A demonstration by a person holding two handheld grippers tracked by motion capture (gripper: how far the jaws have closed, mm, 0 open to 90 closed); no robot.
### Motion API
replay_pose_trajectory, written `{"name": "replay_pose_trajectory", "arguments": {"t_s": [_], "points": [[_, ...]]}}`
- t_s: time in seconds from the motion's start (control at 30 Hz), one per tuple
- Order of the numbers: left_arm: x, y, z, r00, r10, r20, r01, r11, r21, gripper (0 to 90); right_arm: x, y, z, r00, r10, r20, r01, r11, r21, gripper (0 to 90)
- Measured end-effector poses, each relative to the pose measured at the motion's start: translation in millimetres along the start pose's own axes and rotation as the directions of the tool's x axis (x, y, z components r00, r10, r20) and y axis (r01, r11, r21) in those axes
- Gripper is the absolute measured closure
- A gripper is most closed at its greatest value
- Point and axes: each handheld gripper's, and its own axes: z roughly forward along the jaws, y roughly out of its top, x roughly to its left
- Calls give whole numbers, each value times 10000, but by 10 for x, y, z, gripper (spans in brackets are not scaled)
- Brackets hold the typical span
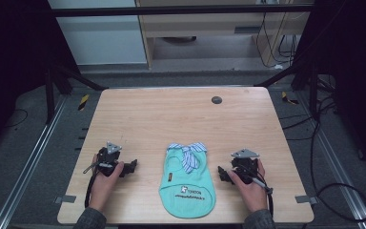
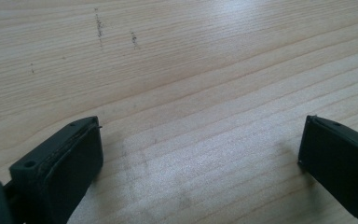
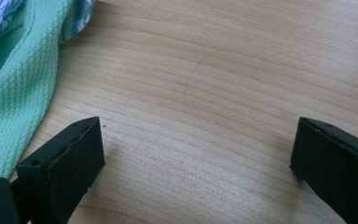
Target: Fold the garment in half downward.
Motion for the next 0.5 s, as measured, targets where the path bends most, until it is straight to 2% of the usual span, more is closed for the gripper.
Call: {"name": "replay_pose_trajectory", "arguments": {"t_s": [0.5], "points": [[-9, -20, -22, 9999, 138, 98, -138, 9999, 24, 0, -24, 36, 39, 10000, -42, -33, 42, 10000, 11, 20]]}}
